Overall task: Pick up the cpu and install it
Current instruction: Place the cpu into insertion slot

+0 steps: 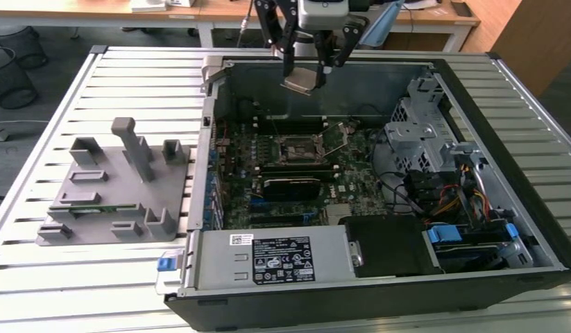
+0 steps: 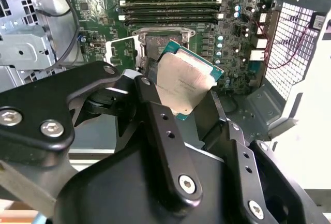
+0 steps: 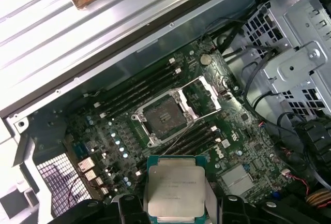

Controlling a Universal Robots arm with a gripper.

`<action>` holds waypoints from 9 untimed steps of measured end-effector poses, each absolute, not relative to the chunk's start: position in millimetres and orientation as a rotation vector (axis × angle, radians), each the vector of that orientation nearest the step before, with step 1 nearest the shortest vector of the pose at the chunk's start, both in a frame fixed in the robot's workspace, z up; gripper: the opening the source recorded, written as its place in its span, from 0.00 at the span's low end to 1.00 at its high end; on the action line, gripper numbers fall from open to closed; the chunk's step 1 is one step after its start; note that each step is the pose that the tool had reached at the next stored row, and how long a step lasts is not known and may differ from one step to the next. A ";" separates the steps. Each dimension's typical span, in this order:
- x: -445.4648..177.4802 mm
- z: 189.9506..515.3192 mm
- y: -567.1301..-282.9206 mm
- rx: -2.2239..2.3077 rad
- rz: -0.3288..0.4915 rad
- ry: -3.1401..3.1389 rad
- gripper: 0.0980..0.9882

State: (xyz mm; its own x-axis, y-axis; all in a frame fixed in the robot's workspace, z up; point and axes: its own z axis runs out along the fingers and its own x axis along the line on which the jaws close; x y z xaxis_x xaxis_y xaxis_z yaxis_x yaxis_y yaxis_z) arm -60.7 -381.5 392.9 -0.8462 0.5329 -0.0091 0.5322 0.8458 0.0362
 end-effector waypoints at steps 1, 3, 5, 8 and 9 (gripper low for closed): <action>-60.7 392.8 -381.5 0.877 0.050 2.996 0.48; -60.7 392.8 -381.5 0.901 0.050 2.989 0.48; -60.7 392.7 -381.5 0.924 0.050 2.982 0.48; -60.7 392.6 -381.5 0.957 0.050 2.971 0.48; -60.7 392.6 -381.5 0.967 0.049 2.968 0.48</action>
State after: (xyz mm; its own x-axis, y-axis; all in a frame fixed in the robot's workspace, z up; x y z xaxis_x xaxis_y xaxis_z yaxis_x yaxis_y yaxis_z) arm -60.7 -381.5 392.6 -0.8077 0.5895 -0.0091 0.5889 0.8074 0.0362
